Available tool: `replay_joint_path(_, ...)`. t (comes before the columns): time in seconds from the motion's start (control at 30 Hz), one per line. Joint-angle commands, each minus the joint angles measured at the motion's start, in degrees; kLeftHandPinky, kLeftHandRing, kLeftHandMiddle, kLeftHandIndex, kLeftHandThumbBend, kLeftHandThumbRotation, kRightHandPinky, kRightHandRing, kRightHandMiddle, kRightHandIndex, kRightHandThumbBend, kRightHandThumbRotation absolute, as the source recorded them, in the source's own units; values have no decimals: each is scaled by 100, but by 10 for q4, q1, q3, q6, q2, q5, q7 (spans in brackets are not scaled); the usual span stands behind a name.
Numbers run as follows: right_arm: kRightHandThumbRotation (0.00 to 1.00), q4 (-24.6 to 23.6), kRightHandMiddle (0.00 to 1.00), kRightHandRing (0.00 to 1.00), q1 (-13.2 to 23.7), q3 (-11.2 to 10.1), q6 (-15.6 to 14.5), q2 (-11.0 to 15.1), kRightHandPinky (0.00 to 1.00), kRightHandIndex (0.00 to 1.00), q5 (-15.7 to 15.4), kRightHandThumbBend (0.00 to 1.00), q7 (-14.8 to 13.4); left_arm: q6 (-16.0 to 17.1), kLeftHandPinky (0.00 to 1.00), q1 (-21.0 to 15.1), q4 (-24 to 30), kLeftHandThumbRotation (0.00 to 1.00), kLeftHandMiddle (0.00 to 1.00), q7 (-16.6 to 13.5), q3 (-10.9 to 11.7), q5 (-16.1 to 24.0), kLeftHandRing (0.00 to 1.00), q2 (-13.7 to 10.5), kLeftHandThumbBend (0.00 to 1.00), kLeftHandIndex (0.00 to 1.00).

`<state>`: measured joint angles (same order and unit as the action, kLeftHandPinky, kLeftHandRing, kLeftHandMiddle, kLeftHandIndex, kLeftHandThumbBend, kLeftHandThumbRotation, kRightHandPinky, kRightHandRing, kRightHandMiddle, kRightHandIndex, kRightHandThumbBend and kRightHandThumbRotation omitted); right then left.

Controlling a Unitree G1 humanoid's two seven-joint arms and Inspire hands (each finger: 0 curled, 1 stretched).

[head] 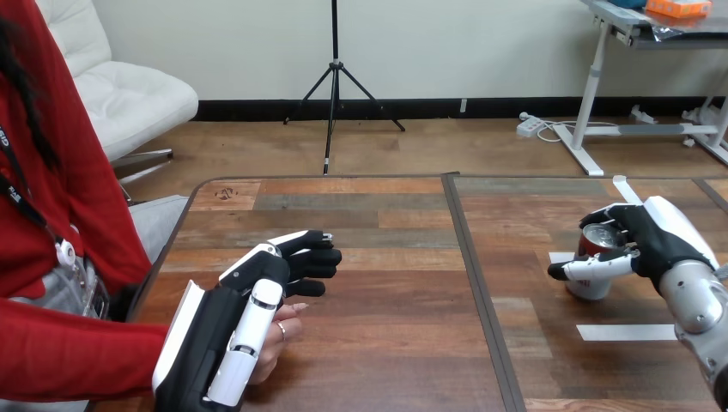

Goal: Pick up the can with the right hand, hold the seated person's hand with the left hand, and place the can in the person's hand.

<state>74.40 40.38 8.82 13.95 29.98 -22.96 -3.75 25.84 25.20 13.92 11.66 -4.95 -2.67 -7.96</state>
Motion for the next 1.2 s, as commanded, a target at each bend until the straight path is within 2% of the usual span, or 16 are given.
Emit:
replay_joint_path(0.0,16,-2,72,73,43,4,9,-7,71,70,-1,90,-3,16,68,-29,1,100,71,-2,8,-4,72,2,25,72)
replay_joint_path(0.37,8,-2,69,69,46,8,4,-5,66,69,-5,86,-5,16,68,-29,4,100,71,-2,10,-4,72,4,24,72)
replay_joint_path(0.67,1,-3,66,62,50,10,4,-3,57,68,-9,85,-5,19,67,-31,2,100,71,-2,12,-3,72,5,22,71)
replay_joint_path(0.9,3,-5,66,60,54,12,5,0,54,68,-11,86,1,21,66,-32,1,100,70,-3,14,-1,71,5,22,71)
replay_joint_path(1.17,7,-6,67,62,60,17,1,4,55,68,-18,89,9,22,65,-34,-2,100,70,-2,16,-3,70,5,22,70)
